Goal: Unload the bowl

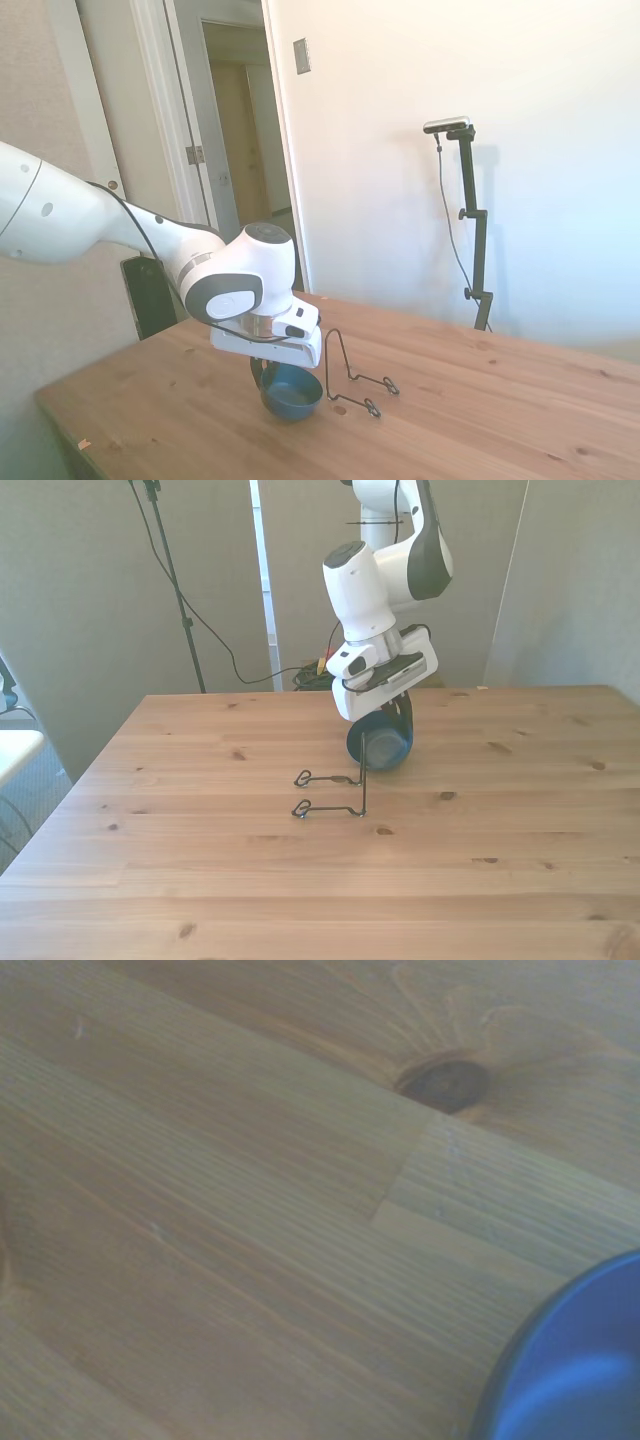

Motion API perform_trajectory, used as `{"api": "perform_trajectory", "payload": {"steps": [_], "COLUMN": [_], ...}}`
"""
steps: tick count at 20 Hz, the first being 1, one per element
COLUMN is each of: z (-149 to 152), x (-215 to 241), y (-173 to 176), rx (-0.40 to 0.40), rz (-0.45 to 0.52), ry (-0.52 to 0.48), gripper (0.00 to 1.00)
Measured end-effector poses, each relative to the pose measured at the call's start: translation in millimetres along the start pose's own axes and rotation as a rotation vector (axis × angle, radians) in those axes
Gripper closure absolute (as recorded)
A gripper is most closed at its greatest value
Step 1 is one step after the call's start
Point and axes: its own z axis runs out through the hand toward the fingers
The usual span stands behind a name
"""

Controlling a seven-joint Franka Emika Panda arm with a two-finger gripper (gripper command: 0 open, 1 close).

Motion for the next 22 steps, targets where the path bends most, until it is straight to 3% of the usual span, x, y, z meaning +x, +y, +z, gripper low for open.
{"api": "perform_trajectory", "payload": {"steps": [9, 17, 22], "z": [23, 8, -23], "x": [3, -11, -28], "y": [7, -5, -15], "rx": [-0.022, -0.091, -0.064], "rz": [0.04, 0.104, 0.188], "ry": [-0.027, 0.122, 0.24], "gripper": [0.0, 0.0, 0.0]}}
